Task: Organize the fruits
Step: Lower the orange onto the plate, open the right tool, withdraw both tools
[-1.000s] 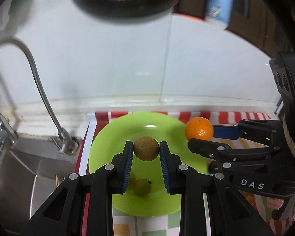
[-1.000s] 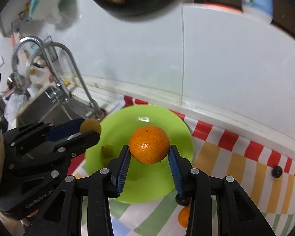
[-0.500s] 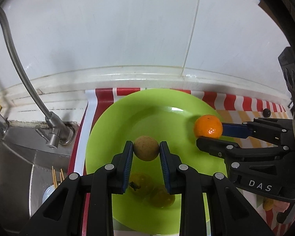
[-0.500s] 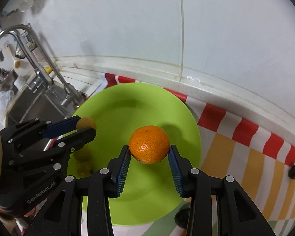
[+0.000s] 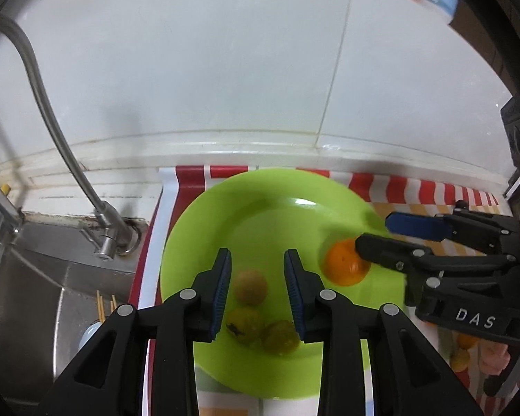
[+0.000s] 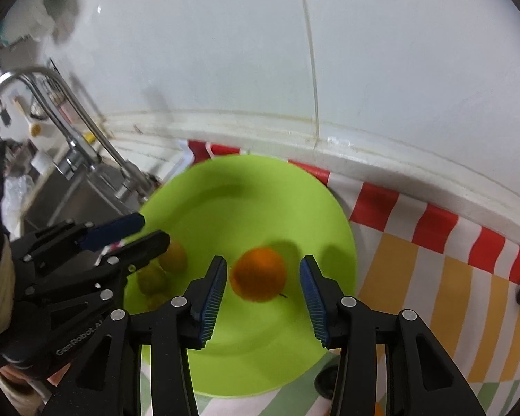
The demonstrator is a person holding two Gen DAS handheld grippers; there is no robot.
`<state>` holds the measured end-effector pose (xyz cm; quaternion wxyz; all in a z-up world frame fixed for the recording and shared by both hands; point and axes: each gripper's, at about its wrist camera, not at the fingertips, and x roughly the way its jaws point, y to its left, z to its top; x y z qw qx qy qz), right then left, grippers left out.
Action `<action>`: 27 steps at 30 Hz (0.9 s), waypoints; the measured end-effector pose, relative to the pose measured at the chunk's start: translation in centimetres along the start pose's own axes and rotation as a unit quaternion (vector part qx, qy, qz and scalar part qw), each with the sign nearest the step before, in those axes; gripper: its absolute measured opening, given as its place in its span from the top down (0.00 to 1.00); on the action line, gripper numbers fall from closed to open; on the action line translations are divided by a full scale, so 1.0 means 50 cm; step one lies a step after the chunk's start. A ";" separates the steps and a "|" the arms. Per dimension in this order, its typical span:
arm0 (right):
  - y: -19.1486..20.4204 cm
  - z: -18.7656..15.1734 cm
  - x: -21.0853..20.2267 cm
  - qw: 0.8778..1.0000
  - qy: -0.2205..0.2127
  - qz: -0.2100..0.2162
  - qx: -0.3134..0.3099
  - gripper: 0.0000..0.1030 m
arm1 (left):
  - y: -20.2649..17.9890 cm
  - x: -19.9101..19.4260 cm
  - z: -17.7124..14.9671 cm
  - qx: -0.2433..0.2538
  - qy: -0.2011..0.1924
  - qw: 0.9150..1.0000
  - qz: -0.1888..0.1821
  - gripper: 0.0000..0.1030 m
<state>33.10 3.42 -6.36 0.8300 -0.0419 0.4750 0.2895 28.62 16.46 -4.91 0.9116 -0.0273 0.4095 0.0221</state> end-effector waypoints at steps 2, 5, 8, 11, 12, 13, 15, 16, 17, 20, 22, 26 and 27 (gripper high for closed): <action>0.004 -0.001 -0.025 1.000 -0.011 -0.008 -0.005 0.56 | -0.009 -0.022 0.001 0.006 -0.005 1.000 0.003 0.70; 0.010 -0.010 -0.070 0.999 -0.033 -0.013 -0.012 0.56 | -0.025 -0.060 -0.001 0.008 -0.018 1.000 -0.003 0.68; 0.013 -0.021 -0.117 0.998 -0.055 -0.024 -0.013 0.56 | -0.045 -0.105 -0.008 0.012 -0.044 0.999 -0.009 0.66; 0.012 -0.039 -0.165 0.997 -0.076 -0.026 -0.005 0.56 | -0.068 -0.152 -0.023 0.020 -0.067 0.997 -0.012 0.62; 0.011 -0.046 -0.180 0.996 -0.082 -0.026 -0.002 0.56 | -0.080 -0.172 -0.031 0.026 -0.075 0.997 -0.013 0.61; 0.010 -0.055 -0.196 0.996 -0.089 -0.025 0.000 0.56 | -0.086 -0.181 -0.034 0.029 -0.079 0.996 -0.013 0.61; 0.009 -0.073 -0.228 0.994 -0.104 -0.030 0.002 0.56 | -0.104 -0.207 -0.047 0.034 -0.087 0.995 -0.019 0.59; 0.010 -0.083 -0.245 0.993 -0.111 -0.034 0.000 0.56 | -0.112 -0.218 -0.052 0.036 -0.090 0.995 -0.021 0.57; 0.011 -0.095 -0.261 0.992 -0.119 -0.038 -0.001 0.56 | -0.122 -0.232 -0.060 0.038 -0.094 0.995 -0.024 0.56; 0.009 -0.126 -0.304 0.990 -0.133 -0.049 0.004 0.56 | -0.147 -0.263 -0.081 0.039 -0.101 0.994 -0.031 0.55; 0.005 -0.149 -0.330 0.988 -0.140 -0.057 0.008 0.49 | -0.161 -0.277 -0.094 0.037 -0.104 0.993 -0.036 0.54; -0.008 -0.198 -0.373 0.985 -0.152 -0.078 0.016 0.47 | -0.190 -0.292 -0.118 0.037 -0.101 0.993 -0.047 0.52; -0.011 -0.206 -0.378 0.985 -0.152 -0.082 0.018 0.47 | -0.194 -0.294 -0.123 0.036 -0.100 0.993 -0.051 0.52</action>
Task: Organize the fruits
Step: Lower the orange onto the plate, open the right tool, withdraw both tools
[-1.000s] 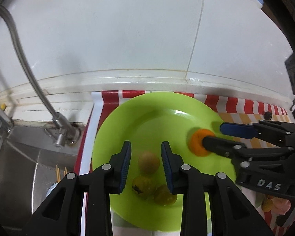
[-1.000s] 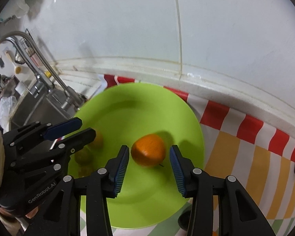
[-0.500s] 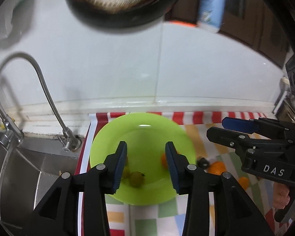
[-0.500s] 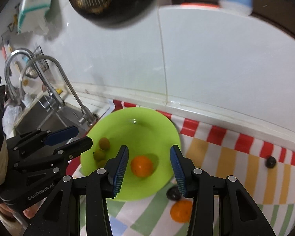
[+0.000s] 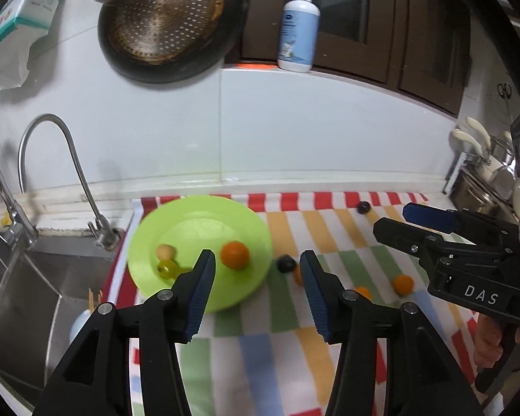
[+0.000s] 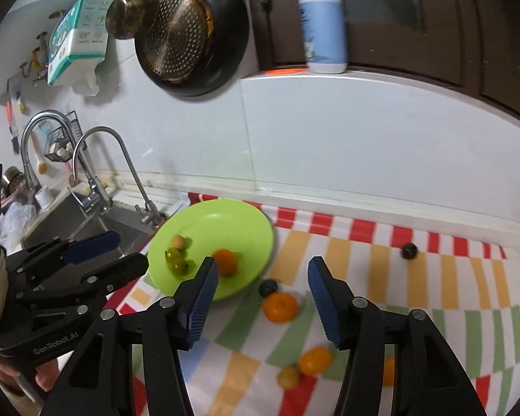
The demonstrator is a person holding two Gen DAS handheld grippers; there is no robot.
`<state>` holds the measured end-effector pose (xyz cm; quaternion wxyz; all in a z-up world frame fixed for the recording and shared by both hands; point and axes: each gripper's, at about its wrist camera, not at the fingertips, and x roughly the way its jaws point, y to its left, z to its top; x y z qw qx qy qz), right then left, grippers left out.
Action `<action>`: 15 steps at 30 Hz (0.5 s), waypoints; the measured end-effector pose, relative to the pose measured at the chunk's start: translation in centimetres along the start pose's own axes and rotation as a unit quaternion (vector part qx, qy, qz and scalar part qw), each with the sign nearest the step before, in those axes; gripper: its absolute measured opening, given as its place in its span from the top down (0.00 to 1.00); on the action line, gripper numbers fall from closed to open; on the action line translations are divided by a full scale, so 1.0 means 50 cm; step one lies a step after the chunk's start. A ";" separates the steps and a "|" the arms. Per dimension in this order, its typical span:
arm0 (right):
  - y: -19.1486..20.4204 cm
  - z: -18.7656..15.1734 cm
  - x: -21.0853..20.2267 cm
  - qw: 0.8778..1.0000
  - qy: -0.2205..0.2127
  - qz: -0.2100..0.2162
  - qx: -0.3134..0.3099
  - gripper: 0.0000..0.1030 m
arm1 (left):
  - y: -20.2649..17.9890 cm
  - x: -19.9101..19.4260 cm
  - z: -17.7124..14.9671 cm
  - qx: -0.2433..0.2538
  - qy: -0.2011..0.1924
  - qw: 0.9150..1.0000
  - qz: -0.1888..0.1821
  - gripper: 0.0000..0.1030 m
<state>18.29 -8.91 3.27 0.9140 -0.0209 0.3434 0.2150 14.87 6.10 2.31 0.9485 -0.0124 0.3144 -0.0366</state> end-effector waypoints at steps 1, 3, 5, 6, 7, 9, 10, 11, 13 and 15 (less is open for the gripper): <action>-0.006 -0.007 -0.010 1.000 -0.001 -0.004 0.002 0.47 | -0.008 -0.002 -0.004 -0.001 0.001 1.000 -0.004 0.51; -0.019 -0.021 -0.028 1.000 -0.004 -0.014 0.008 0.47 | -0.025 -0.006 -0.010 0.000 0.002 1.000 -0.011 0.51; -0.032 -0.034 -0.046 1.000 -0.007 -0.023 0.014 0.47 | -0.041 -0.009 -0.017 0.005 0.003 1.000 -0.013 0.50; -0.039 -0.039 -0.054 0.999 -0.008 -0.027 0.017 0.47 | -0.052 -0.010 -0.022 0.009 0.002 1.000 -0.017 0.49; -0.047 -0.046 -0.064 0.999 -0.010 -0.033 0.019 0.47 | -0.059 -0.013 -0.026 0.012 0.003 1.000 -0.019 0.49; -0.060 -0.057 -0.076 0.999 -0.011 -0.040 0.023 0.47 | -0.077 -0.012 -0.035 0.020 0.005 0.999 -0.025 0.49; -0.066 -0.064 -0.083 0.999 -0.011 -0.045 0.024 0.47 | -0.084 -0.011 -0.039 0.023 0.007 0.999 -0.026 0.49; -0.073 -0.071 -0.088 0.998 -0.010 -0.049 0.028 0.47 | -0.090 -0.011 -0.043 0.025 0.009 0.999 -0.027 0.49; -0.082 -0.083 -0.094 0.998 -0.006 -0.055 0.031 0.47 | -0.105 -0.007 -0.051 0.029 0.013 0.999 -0.034 0.49; -0.093 -0.099 -0.101 0.997 -0.002 -0.064 0.036 0.47 | -0.117 -0.002 -0.057 0.034 0.020 0.999 -0.037 0.49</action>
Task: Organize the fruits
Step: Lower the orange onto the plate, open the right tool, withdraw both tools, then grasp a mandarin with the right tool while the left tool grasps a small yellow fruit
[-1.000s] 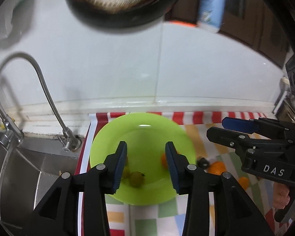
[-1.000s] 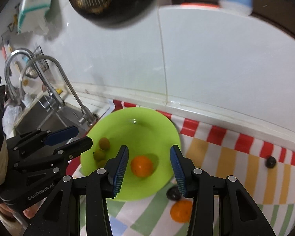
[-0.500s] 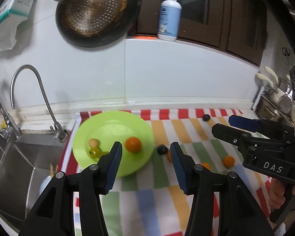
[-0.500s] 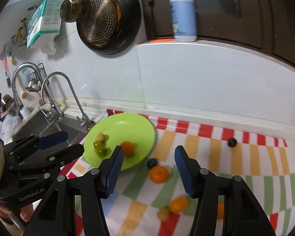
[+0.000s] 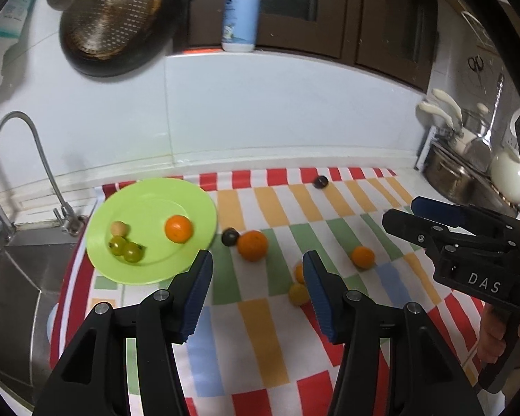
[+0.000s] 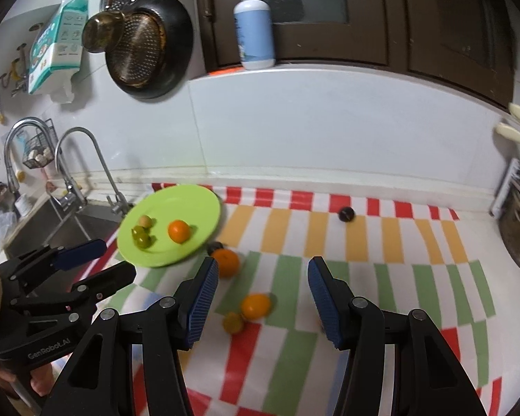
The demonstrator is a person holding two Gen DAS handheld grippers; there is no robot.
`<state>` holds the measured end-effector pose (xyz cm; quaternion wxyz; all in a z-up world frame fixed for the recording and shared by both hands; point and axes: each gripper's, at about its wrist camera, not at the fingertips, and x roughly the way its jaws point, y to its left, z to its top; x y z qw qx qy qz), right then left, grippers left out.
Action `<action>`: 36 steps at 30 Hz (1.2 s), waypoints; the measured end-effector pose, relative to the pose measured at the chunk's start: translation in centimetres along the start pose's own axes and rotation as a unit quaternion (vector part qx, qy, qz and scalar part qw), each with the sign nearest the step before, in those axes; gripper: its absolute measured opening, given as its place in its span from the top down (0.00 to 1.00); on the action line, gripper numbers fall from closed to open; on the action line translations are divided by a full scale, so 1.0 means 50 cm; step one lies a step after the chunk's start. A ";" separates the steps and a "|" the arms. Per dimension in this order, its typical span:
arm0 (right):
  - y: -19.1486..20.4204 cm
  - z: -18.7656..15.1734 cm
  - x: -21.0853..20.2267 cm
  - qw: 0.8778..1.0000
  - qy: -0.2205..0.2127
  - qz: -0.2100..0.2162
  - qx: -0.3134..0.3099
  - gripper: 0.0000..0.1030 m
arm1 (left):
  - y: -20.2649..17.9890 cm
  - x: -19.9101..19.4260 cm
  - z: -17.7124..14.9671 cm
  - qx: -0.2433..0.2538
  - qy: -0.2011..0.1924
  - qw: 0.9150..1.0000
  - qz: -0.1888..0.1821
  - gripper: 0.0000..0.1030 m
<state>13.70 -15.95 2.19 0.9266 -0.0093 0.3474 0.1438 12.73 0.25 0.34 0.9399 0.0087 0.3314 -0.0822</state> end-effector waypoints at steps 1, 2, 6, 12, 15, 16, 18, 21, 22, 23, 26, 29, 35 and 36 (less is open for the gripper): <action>-0.005 -0.007 -0.002 1.000 0.003 -0.003 0.001 0.47 | -0.005 0.004 -0.002 0.001 0.003 1.000 -0.002 0.49; -0.012 -0.014 -0.003 1.000 0.006 -0.006 0.003 0.47 | -0.010 0.008 -0.004 0.002 0.007 1.000 -0.005 0.49; -0.038 -0.044 -0.002 1.000 0.025 -0.016 0.011 0.47 | -0.035 0.030 -0.017 0.015 0.021 1.000 -0.015 0.49; -0.067 -0.083 0.020 0.998 0.055 -0.026 0.017 0.47 | -0.059 0.075 -0.045 0.025 0.047 0.998 -0.028 0.49; -0.077 -0.100 0.034 0.997 0.068 -0.028 0.016 0.47 | -0.062 0.097 -0.057 0.023 0.059 0.997 -0.035 0.49; -0.081 -0.105 0.041 0.997 0.074 -0.030 0.016 0.47 | -0.063 0.104 -0.061 0.024 0.062 0.997 -0.035 0.49; -0.088 -0.113 0.052 0.996 0.084 -0.030 0.017 0.47 | -0.067 0.120 -0.068 0.026 0.071 0.996 -0.037 0.49; -0.098 -0.126 0.070 0.995 0.097 -0.030 0.019 0.47 | -0.070 0.140 -0.076 0.025 0.082 0.995 -0.040 0.49; -0.100 -0.128 0.075 0.994 0.099 -0.031 0.019 0.47 | -0.070 0.148 -0.078 0.023 0.086 0.995 -0.042 0.49; -0.103 -0.132 0.080 0.994 0.101 -0.032 0.018 0.47 | -0.071 0.155 -0.080 0.023 0.090 0.995 -0.044 0.49; -0.110 -0.141 0.096 0.993 0.110 -0.032 0.019 0.47 | -0.074 0.176 -0.087 0.023 0.099 0.993 -0.050 0.49; -0.120 -0.146 0.114 0.992 0.117 -0.030 0.021 0.47 | -0.079 0.197 -0.092 0.025 0.107 0.993 -0.052 0.49; -0.129 -0.150 0.140 0.992 0.125 -0.030 0.018 0.47 | -0.081 0.224 -0.091 0.022 0.116 0.992 -0.053 0.49; -0.130 -0.149 0.143 0.992 0.124 -0.029 0.018 0.47 | -0.081 0.226 -0.091 0.023 0.115 0.992 -0.053 0.50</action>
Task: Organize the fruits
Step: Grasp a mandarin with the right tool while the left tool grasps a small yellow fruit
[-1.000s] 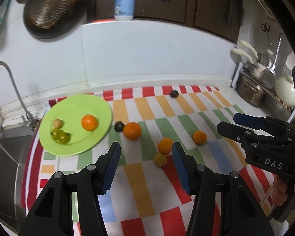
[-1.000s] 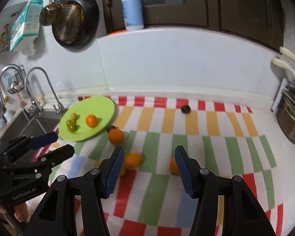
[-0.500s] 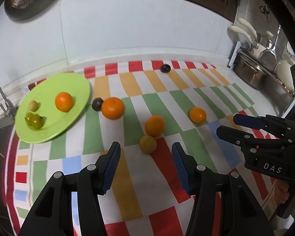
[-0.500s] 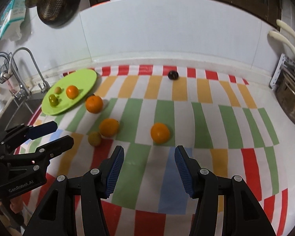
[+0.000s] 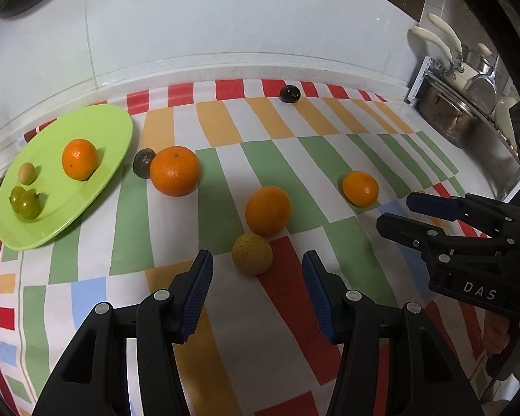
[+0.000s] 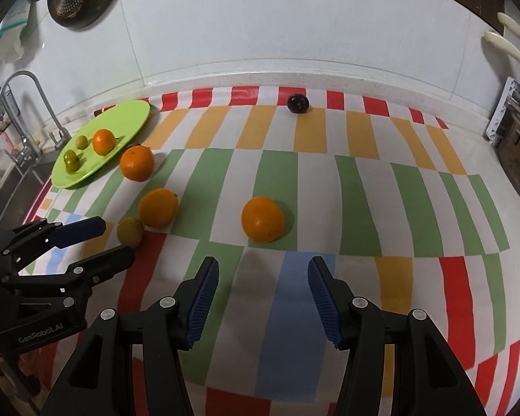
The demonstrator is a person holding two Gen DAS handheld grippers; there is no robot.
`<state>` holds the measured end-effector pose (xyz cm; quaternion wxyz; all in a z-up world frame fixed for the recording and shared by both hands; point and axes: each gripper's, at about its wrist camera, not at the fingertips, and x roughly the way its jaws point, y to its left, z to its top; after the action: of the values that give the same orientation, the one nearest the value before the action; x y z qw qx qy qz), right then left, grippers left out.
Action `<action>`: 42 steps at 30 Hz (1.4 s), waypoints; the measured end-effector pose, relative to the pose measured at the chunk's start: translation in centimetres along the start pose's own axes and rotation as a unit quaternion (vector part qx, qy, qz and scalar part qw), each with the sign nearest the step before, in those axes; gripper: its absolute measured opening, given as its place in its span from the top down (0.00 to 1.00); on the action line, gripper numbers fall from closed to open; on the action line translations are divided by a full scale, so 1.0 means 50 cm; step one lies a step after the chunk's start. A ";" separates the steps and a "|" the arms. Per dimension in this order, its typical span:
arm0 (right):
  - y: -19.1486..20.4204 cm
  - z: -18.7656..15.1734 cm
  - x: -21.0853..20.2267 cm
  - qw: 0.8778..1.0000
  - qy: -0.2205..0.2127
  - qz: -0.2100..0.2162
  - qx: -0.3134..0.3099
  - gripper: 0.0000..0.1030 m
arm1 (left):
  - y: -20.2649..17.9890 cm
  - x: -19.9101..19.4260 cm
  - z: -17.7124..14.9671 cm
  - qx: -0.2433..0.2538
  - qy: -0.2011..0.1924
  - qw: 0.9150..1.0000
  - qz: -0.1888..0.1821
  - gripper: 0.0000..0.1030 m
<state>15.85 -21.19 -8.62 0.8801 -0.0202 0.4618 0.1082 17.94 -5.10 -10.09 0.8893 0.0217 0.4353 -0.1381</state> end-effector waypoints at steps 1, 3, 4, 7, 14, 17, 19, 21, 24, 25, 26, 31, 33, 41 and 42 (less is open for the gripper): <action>-0.001 0.002 0.003 1.000 -0.001 0.001 0.000 0.47 | 0.000 0.003 0.002 0.000 0.000 1.000 -0.001 0.52; -0.002 0.005 0.010 1.000 -0.001 0.001 -0.002 0.47 | 0.000 0.008 0.005 0.000 0.001 1.000 -0.004 0.59; -0.003 0.008 0.015 1.000 -0.001 0.002 -0.003 0.47 | -0.001 0.011 0.007 0.001 0.003 1.000 -0.004 0.60; -0.006 0.017 0.026 1.000 -0.001 0.003 -0.002 0.47 | -0.002 0.016 0.008 0.003 0.006 1.000 -0.005 0.65; -0.004 0.035 0.052 1.000 0.002 0.007 -0.009 0.53 | 0.007 0.018 0.008 -0.005 0.009 1.000 -0.003 0.73; 0.003 0.037 0.062 1.000 0.007 0.006 -0.019 0.56 | 0.011 0.020 0.007 -0.007 0.012 1.000 -0.004 0.75; 0.004 0.038 0.070 1.000 0.010 0.007 -0.021 0.58 | 0.011 0.020 0.007 -0.008 0.012 1.000 -0.006 0.75; 0.004 0.037 0.075 1.000 0.014 0.009 -0.020 0.63 | 0.010 0.021 0.007 -0.006 0.012 1.000 -0.006 0.75; 0.006 0.037 0.076 1.000 0.010 0.007 -0.024 0.69 | 0.010 0.019 0.007 -0.006 0.011 1.000 -0.008 0.75; 0.006 0.037 0.075 1.000 0.010 0.008 -0.022 0.69 | 0.010 0.017 0.007 -0.006 0.010 1.000 -0.008 0.75; 0.006 0.036 0.072 1.000 0.009 0.012 -0.021 0.69 | 0.010 0.013 0.007 -0.005 0.008 1.000 -0.009 0.75; 0.018 0.034 0.039 1.000 -0.004 0.022 -0.020 0.69 | 0.010 -0.013 0.010 -0.006 -0.007 1.000 -0.013 0.75; 0.025 0.033 0.023 0.999 -0.011 0.027 -0.019 0.69 | 0.012 -0.030 0.011 -0.007 -0.016 1.000 -0.014 0.75; 0.064 0.037 -0.047 0.998 -0.040 0.046 -0.026 0.69 | 0.017 -0.094 0.011 -0.013 -0.050 0.999 -0.009 0.75; 0.067 0.037 -0.053 0.998 -0.042 0.048 -0.026 0.69 | 0.022 -0.105 0.009 -0.016 -0.054 0.998 -0.008 0.75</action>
<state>15.18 -18.12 -5.17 0.8920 -0.0165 0.4214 0.1629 15.51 -2.93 -5.82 0.9109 -0.0034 0.3885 -0.1392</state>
